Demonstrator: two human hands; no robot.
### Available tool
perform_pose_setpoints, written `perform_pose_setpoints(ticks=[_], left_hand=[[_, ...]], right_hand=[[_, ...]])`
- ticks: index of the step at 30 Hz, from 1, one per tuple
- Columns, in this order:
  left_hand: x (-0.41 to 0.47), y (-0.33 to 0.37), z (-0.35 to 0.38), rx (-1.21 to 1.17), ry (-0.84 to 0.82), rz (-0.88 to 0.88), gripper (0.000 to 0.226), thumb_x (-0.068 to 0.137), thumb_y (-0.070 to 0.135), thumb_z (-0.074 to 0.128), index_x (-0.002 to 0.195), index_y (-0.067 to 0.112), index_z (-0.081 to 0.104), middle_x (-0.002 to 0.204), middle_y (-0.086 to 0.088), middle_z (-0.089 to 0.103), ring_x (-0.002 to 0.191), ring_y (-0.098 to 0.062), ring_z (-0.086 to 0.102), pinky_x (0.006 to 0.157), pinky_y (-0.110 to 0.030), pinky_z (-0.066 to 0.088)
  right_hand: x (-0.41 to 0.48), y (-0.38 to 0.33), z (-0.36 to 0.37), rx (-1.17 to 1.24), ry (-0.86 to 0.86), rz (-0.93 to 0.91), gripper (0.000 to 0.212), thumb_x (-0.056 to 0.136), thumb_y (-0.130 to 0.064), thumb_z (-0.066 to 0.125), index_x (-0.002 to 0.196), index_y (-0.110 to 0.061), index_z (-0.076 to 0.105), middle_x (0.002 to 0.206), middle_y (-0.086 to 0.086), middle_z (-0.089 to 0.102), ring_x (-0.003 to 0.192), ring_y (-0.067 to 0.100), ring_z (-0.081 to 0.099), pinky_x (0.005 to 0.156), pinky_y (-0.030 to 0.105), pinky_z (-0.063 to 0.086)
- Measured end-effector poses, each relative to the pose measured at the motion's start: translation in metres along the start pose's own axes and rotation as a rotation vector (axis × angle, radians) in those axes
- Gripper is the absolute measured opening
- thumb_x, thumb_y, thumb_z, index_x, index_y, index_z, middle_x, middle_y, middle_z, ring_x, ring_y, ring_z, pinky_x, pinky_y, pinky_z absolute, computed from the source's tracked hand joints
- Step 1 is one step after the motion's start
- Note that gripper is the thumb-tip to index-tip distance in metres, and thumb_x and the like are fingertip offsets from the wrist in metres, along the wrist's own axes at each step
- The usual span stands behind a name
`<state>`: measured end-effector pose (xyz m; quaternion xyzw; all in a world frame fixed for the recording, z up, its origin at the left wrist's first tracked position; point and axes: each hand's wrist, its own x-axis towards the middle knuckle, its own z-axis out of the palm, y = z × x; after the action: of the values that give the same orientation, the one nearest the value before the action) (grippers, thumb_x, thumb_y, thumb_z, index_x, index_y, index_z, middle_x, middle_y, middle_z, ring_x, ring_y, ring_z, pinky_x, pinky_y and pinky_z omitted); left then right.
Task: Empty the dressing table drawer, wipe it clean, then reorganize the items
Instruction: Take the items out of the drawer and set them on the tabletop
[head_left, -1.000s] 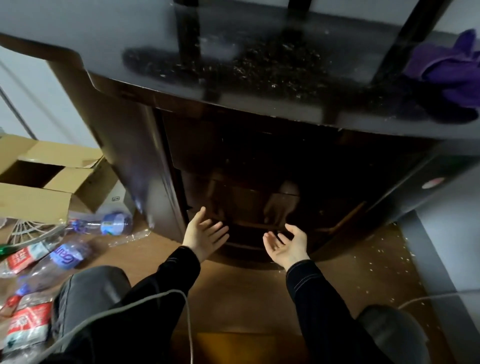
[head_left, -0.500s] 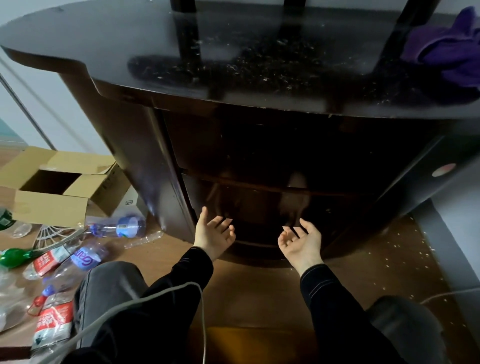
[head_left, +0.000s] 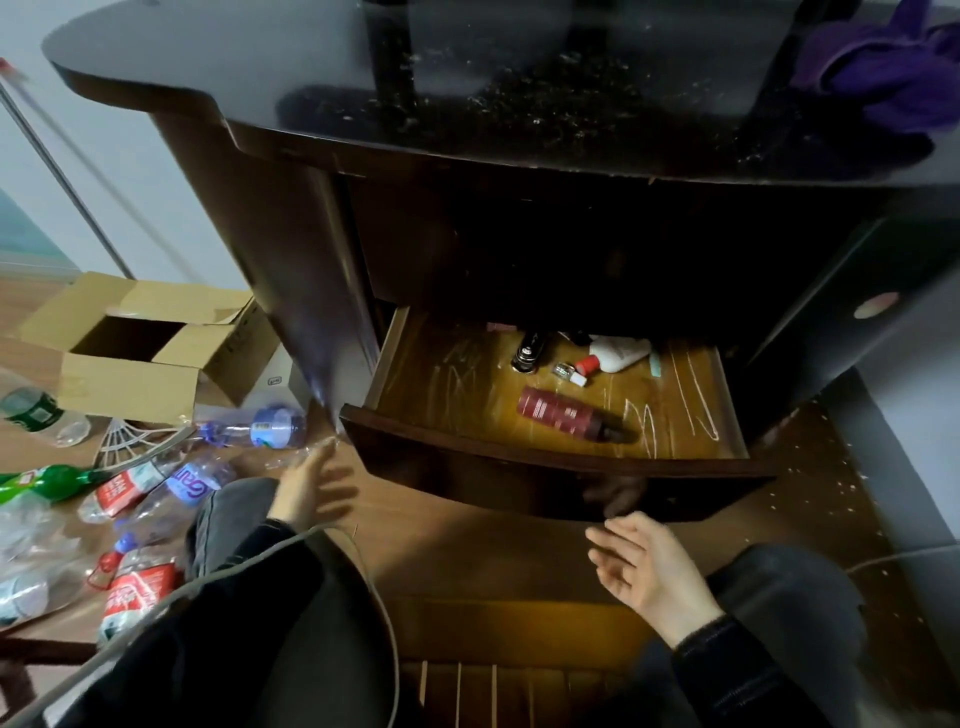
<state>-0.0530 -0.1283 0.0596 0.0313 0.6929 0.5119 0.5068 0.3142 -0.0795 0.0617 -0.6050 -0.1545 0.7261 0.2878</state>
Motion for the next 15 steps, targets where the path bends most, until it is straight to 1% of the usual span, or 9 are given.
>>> perform_pose_setpoints(ticks=[2,4,5,6,8,10,11,13,15], left_hand=[[-0.01,0.025,-0.016,0.16,0.028,0.396,0.01,0.102,0.027,0.054,0.105,0.02,0.061,0.111,-0.021,0.067,0.074,-0.021,0.064,0.068,-0.036,0.05],[-0.029,0.051,-0.021,0.368,-0.058,0.733,0.013,0.1,0.026,0.057,0.093,0.028,0.068,0.095,-0.001,0.075,0.074,-0.008,0.067,0.067,-0.026,0.052],[-0.038,0.062,-0.018,0.484,-0.105,0.855,0.013,0.099,0.029,0.059,0.091,0.03,0.069,0.089,0.008,0.074,0.074,-0.001,0.066,0.067,-0.018,0.051],[-0.046,0.074,-0.011,0.616,-0.144,0.966,0.012,0.097,0.034,0.059,0.091,0.03,0.068,0.087,0.014,0.072,0.076,0.002,0.065,0.068,-0.013,0.049],[-0.058,0.09,0.009,0.916,-0.23,1.167,0.017,0.094,0.044,0.058,0.097,0.03,0.068,0.089,0.016,0.068,0.084,0.001,0.062,0.075,-0.015,0.048],[-0.065,0.091,0.032,1.229,-0.356,1.316,0.026,0.095,0.048,0.059,0.106,0.026,0.069,0.1,0.012,0.066,0.094,-0.006,0.06,0.085,-0.026,0.048],[-0.065,0.085,0.042,1.345,-0.419,1.368,0.031,0.095,0.05,0.06,0.109,0.024,0.069,0.104,0.008,0.066,0.098,-0.011,0.06,0.088,-0.03,0.048],[-0.061,0.068,0.056,1.487,-0.494,1.413,0.041,0.092,0.056,0.061,0.113,0.022,0.068,0.107,0.004,0.065,0.101,-0.017,0.059,0.088,-0.033,0.048],[-0.055,0.053,0.064,1.514,-0.442,1.488,0.046,0.091,0.06,0.06,0.113,0.02,0.066,0.105,0.003,0.064,0.097,-0.019,0.058,0.084,-0.033,0.047]], right_hand=[[-0.024,-0.008,-0.003,-0.237,-0.006,-0.233,0.021,0.101,-0.017,0.054,0.111,-0.011,0.072,0.1,0.011,0.076,0.079,0.022,0.069,0.063,0.03,0.053],[-0.047,-0.021,-0.001,-0.493,-0.035,-0.599,0.024,0.099,-0.011,0.058,0.098,-0.026,0.077,0.092,0.003,0.076,0.077,0.013,0.07,0.062,0.022,0.055],[-0.054,-0.029,0.001,-0.614,-0.039,-0.783,0.025,0.098,-0.011,0.06,0.095,-0.031,0.075,0.093,-0.003,0.075,0.081,0.006,0.069,0.066,0.02,0.055],[-0.06,-0.038,0.005,-0.747,-0.024,-0.945,0.022,0.096,-0.016,0.062,0.096,-0.035,0.073,0.094,-0.01,0.073,0.087,0.002,0.067,0.07,0.017,0.054],[-0.059,-0.055,0.014,-1.101,0.067,-1.173,0.013,0.093,-0.033,0.063,0.105,-0.036,0.069,0.101,-0.021,0.067,0.098,-0.002,0.06,0.077,0.017,0.051],[-0.05,-0.067,0.025,-1.454,0.139,-1.274,0.026,0.092,-0.048,0.061,0.112,-0.032,0.068,0.108,-0.021,0.061,0.106,0.004,0.053,0.087,0.024,0.046],[-0.046,-0.069,0.03,-1.543,0.132,-1.269,0.032,0.092,-0.054,0.058,0.112,-0.031,0.068,0.108,-0.02,0.059,0.108,0.006,0.051,0.092,0.026,0.043],[-0.041,-0.07,0.036,-1.556,0.049,-1.196,0.039,0.092,-0.06,0.054,0.112,-0.03,0.068,0.107,-0.02,0.057,0.112,0.007,0.05,0.101,0.026,0.038],[-0.036,-0.066,0.035,-1.592,0.008,-1.22,0.04,0.093,-0.059,0.056,0.116,-0.028,0.067,0.107,-0.019,0.056,0.112,0.007,0.052,0.102,0.026,0.039]])
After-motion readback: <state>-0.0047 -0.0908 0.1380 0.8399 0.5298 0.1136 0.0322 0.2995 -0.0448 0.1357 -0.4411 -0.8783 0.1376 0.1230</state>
